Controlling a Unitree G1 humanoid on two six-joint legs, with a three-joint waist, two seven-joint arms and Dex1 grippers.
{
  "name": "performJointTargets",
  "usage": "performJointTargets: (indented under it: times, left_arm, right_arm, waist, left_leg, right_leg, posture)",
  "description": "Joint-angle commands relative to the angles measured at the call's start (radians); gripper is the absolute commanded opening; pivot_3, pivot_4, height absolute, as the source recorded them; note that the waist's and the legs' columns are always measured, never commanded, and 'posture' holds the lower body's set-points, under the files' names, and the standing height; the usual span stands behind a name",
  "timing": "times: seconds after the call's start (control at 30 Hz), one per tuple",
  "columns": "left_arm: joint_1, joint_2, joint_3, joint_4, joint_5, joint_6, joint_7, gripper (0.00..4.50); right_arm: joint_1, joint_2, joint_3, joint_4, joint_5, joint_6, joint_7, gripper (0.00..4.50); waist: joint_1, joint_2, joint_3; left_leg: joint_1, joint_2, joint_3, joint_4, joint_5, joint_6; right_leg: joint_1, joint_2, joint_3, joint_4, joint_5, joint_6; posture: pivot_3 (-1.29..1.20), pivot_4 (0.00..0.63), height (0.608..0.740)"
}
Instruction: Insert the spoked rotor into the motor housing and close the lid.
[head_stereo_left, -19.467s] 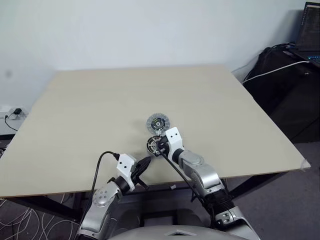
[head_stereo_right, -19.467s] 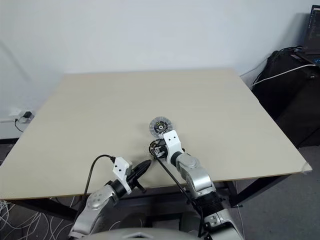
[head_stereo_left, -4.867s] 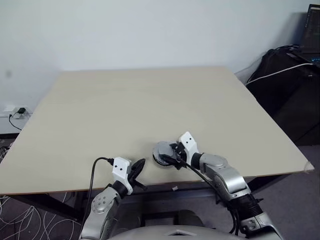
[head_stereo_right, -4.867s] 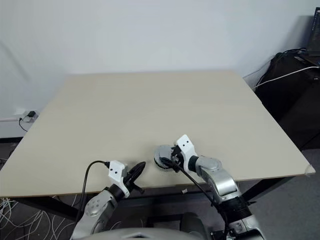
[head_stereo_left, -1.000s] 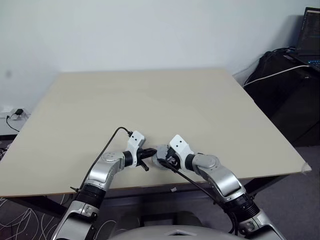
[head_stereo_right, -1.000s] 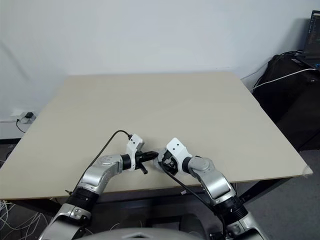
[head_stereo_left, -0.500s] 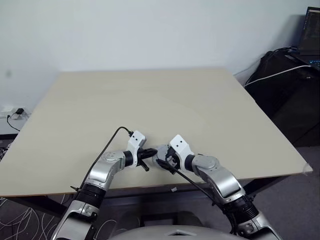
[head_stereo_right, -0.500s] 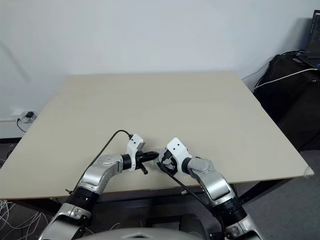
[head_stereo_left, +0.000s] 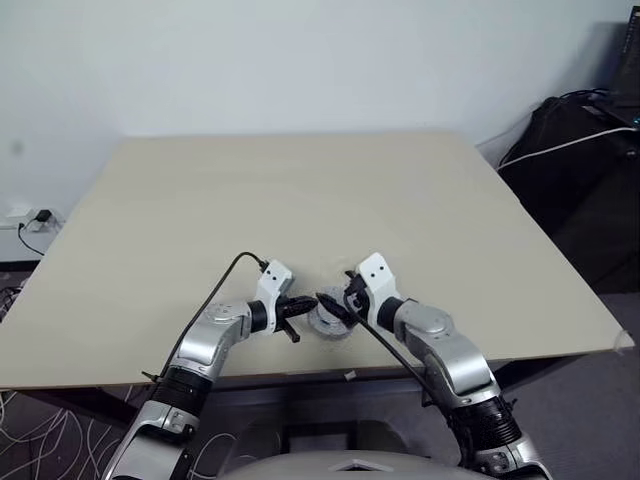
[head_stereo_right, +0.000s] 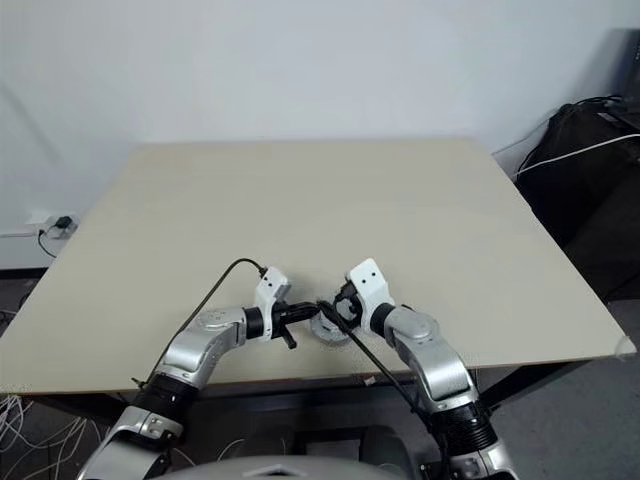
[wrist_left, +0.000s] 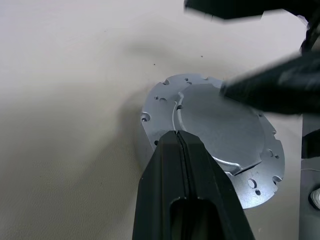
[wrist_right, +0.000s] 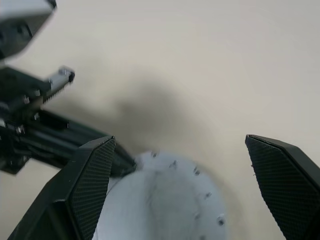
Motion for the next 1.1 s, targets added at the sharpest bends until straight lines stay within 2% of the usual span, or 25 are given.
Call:
performJointTargets:
  times: [0.03,0.33,0.6,0.8,1.1]
  left_arm:
    - [0.003,-0.007,-0.016,-0.001,0.002,0.008,-0.007,0.00]
    - [-0.002,-0.007,-0.024,0.004,0.005,0.010,-0.020,0.00]
    - [-0.013,-0.009,-0.030,0.015,0.007,0.011,-0.031,0.00]
    - [-0.016,-0.010,-0.031,0.018,0.007,0.008,-0.033,0.00]
    - [-0.014,-0.005,-0.028,0.014,0.008,0.007,-0.032,0.00]
  right_arm:
    - [0.007,-0.009,-0.067,-0.097,0.049,0.045,-0.010,4.48]
    - [0.065,0.015,-0.247,-0.244,0.192,0.373,-0.103,4.48]
    - [0.023,0.219,-0.484,-0.220,0.400,0.696,-0.205,4.48]
    - [0.007,0.292,-0.522,-0.174,0.408,0.780,-0.268,4.48]
    - [-0.011,0.316,-0.531,-0.097,0.411,0.820,-0.310,4.48]
  waist:
    - [0.004,0.000,0.000]
    - [0.008,0.000,0.000]
    - [0.008,0.001,0.000]
    - [0.007,0.004,-0.002]
    - [0.005,0.008,-0.005]
  left_leg:
    - [0.000,0.000,0.000,0.000,0.000,0.000]
    - [-0.001,0.000,0.000,0.000,0.000,0.001]
    - [-0.001,0.000,0.000,0.000,0.000,0.001]
    - [-0.001,-0.001,0.001,0.000,0.000,0.001]
    - [0.000,-0.001,0.001,0.000,0.000,0.001]
  right_leg:
    - [0.000,0.000,0.000,0.000,0.000,0.000]
    - [0.000,-0.001,0.000,0.000,0.000,-0.001]
    - [0.000,-0.001,0.000,0.000,0.000,-0.001]
    - [0.000,-0.001,0.000,0.000,0.000,-0.001]
    - [0.000,-0.001,0.001,0.000,0.000,0.000]
  posture:
    - [0.00,0.000,0.740]
    - [0.00,0.000,0.740]
    - [0.00,0.000,0.740]
    - [0.00,0.000,0.740]
    - [0.00,0.000,0.740]
